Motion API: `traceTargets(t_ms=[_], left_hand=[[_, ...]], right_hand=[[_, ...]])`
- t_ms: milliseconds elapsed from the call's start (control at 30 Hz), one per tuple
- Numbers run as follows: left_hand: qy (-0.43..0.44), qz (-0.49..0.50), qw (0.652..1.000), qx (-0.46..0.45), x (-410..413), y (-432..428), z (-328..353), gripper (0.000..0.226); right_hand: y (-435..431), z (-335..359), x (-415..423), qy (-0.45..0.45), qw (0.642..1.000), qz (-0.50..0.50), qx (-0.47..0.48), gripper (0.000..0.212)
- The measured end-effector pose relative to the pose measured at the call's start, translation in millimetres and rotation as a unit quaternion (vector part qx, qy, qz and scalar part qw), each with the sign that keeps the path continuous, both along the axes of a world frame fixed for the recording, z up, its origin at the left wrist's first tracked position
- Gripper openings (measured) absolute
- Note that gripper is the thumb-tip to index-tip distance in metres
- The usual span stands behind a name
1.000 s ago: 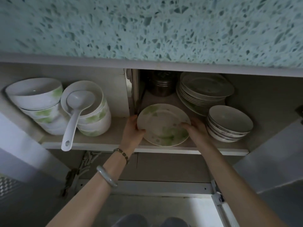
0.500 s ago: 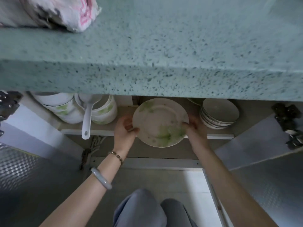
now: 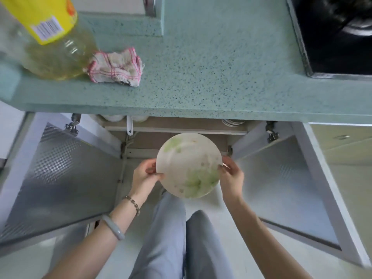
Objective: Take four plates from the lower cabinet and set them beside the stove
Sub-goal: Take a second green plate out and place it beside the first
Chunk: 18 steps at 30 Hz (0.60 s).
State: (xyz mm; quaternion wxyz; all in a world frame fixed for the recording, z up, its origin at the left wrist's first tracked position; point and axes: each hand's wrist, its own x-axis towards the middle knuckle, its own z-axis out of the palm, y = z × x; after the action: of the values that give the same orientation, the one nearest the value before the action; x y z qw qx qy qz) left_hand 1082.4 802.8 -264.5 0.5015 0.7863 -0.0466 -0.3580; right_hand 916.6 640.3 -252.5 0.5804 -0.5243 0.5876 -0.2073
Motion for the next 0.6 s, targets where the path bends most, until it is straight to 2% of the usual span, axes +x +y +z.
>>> traceTargets(t_ms=[333,500,600], left_hand=[[-0.014,0.025,1.0,-0.005,-70,45,157,0.048],[0.015,-0.001,0.998,-0.06,-77,59,213,0.051],[0.032,0.001,0.994,-0.105,-77,56,242,0.045]], right_hand=[[44,168,-64,-0.018,1.0,0.016,0.0,0.035],[56,235,-86,-0.056,0.998,0.009,-0.028,0.03],[60,264,-96,-0.071,0.996,-0.008,-0.049,0.029]])
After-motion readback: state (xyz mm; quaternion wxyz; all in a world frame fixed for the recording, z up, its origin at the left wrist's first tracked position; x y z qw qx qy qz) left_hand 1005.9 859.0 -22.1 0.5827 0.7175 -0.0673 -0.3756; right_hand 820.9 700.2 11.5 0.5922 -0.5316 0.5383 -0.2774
